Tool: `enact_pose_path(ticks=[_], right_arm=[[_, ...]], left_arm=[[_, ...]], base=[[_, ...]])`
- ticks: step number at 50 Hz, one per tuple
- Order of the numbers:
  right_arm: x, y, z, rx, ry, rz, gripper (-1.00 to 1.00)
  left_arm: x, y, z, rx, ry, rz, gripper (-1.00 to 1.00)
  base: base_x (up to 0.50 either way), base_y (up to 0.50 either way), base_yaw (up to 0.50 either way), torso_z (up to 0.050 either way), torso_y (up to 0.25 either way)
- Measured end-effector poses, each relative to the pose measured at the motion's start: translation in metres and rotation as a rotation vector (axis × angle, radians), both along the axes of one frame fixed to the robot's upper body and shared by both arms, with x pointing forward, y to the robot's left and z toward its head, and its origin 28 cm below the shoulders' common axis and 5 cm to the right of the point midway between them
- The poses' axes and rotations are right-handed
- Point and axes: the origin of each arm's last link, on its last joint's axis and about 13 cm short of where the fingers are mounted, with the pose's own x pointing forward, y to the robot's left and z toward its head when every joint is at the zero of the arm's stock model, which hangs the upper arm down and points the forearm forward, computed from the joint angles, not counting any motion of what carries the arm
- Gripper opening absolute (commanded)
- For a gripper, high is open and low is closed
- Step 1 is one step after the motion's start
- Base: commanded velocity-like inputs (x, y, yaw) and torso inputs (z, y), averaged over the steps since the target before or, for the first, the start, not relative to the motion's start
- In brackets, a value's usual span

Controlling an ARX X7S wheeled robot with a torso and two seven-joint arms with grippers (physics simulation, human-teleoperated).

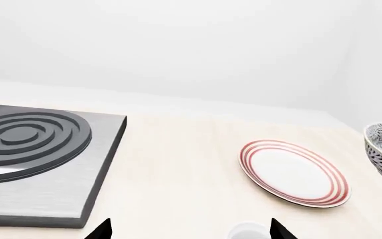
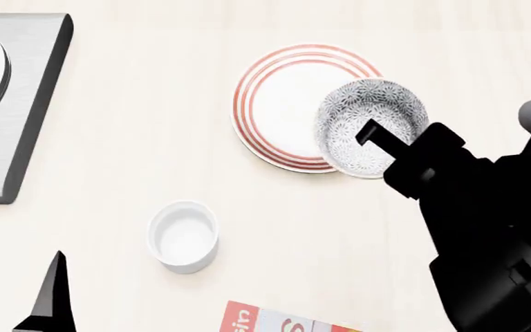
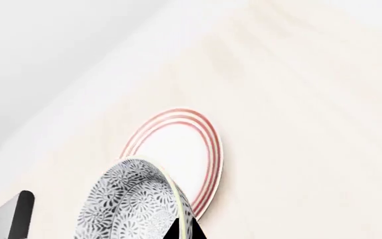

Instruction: Pick the akita bowl on the cookies box and place it on the plate.

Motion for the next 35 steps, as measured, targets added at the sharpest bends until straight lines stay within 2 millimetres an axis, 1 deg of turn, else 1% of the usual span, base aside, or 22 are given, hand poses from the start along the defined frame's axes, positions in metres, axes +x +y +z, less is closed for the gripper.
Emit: enact_pose_path(ticks=[22,35], right_arm=[[0.061,0.011,0.020,0.051,-0.024,-0.018,-1.00],[0.101,0.019,0.024,0.050,0.000,-0.042,-1.00]], left_arm=[[0.002,0.001,-0.001,-0.014,0.010,0.001,1.00],[0.003,0.002,-0.002,-0.026,0.019,0.001,1.00]], base=[[0.00,0.00,0.00,0.000,0.001],[0.00,0.00,0.00,0.000,0.001]])
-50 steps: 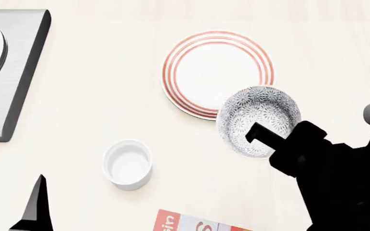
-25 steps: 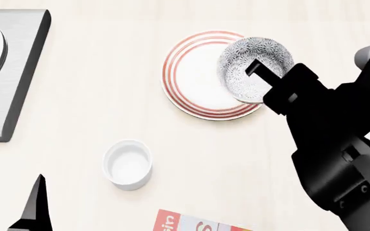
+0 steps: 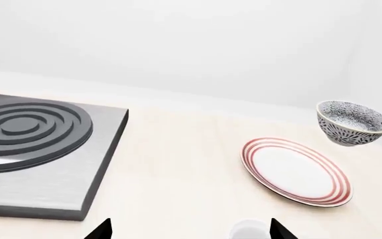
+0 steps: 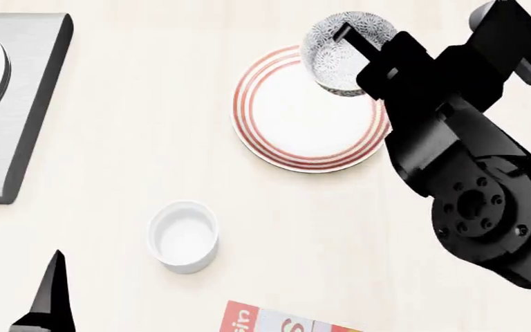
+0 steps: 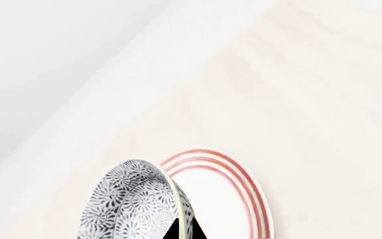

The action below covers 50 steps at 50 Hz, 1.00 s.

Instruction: Pick the akita bowl on the cookies box and place it on the plate.

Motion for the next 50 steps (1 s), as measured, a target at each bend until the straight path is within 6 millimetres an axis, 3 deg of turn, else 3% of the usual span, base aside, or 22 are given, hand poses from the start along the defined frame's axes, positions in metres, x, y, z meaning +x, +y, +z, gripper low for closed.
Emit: enact_pose_path(ticks=[12,18,50], right_arm=[[0.040,0.011,-0.003,0.011,0.032,-0.026,-1.00],[0.051,0.017,-0.001,0.028,0.040,-0.039,-1.00],[0.058,0.040,-0.010,0.121,0.078,-0.039,-1.00]], left_arm=[[0.001,0.002,0.000,-0.005,0.000,0.006,1.00],[0.002,0.002,0.001,-0.007,-0.001,0.009,1.00],[0.002,0.005,0.004,-0.024,-0.005,0.017,1.00]], base=[[0.00,0.00,0.00,0.000,0.000],[0.00,0.00,0.00,0.000,0.002],[0.00,0.00,0.00,0.000,0.000]])
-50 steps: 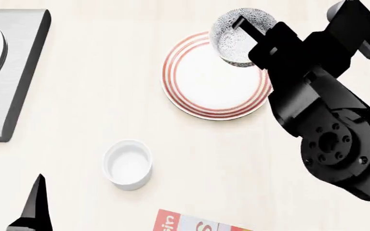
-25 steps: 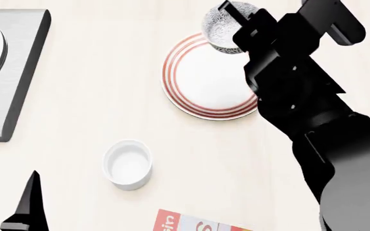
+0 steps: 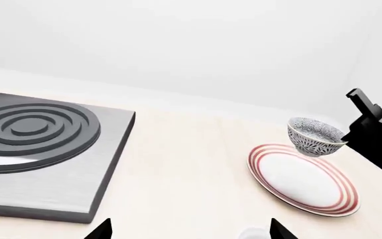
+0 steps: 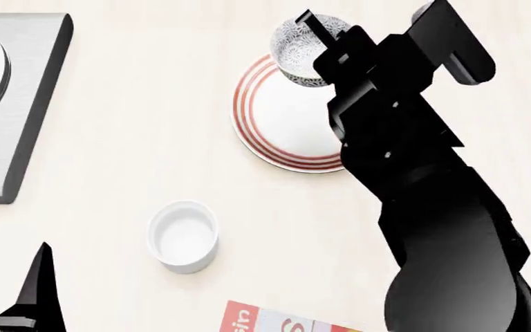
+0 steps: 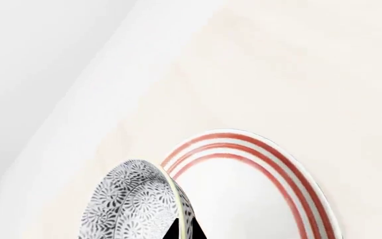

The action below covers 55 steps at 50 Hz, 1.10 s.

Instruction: Pick the akita bowl on the cookies box and place it on the plate.

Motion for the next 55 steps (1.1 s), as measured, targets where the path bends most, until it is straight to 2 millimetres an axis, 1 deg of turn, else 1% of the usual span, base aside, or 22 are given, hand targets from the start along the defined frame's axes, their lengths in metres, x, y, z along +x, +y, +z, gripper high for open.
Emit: enact_pose_path(ticks=[12,33,55], right_arm=[[0.000,0.003,-0.012,0.039,0.007,0.005,-1.00],[-0.001,0.001,-0.034,0.093,0.025,-0.007,-1.00],[-0.003,0.000,-0.048,0.120,0.040,-0.006,-1.00]], left_arm=[[0.001,0.001,0.000,-0.003,-0.001,0.003,1.00],[0.001,0.002,0.001,-0.008,0.001,0.005,1.00],[0.001,0.002,0.001,-0.009,0.003,0.006,1.00]], base=[[0.00,0.00,0.00,0.000,0.000],[0.00,0.00,0.00,0.001,0.000],[0.00,0.00,0.00,0.000,0.000]])
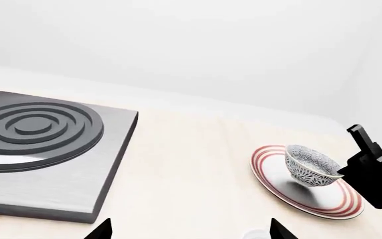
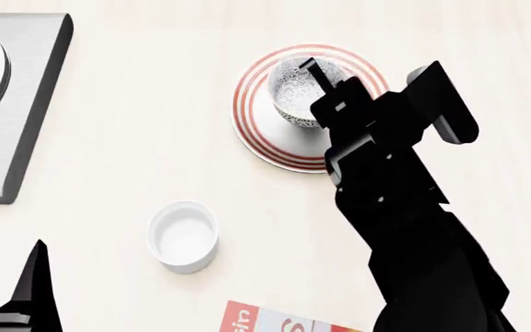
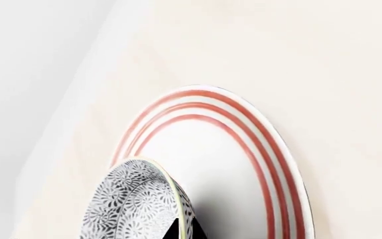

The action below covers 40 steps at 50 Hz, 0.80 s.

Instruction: Pick the akita bowl on the cookies box and place it on the plate.

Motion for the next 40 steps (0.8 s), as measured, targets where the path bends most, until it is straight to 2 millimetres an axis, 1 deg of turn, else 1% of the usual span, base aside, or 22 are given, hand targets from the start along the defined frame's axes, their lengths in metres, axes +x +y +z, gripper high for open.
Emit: enact_pose_path(ticks=[12,13,40], right_arm=[[-0.0008,0.0002,-0.0055,0.008,0.004,0.005,-1.00],[-0.0009,0.0002,-0.0057,0.008,0.001,0.006,1.00],[0.0008,-0.0036,0.0029,-0.021,-0.065,0.035,1.00]], left_arm=[[0.0001,0.0003,0.0003,-0.002,-0.001,0.001,1.00],[0.0001,0.0003,0.0003,-0.002,-0.001,0.001,1.00],[-0.0006,0.0003,0.0007,-0.003,-0.001,0.000,1.00]], base=[[0.00,0.00,0.00,0.000,0.001],[0.00,0.00,0.00,0.000,0.000],[0.00,0.00,0.00,0.000,0.000]])
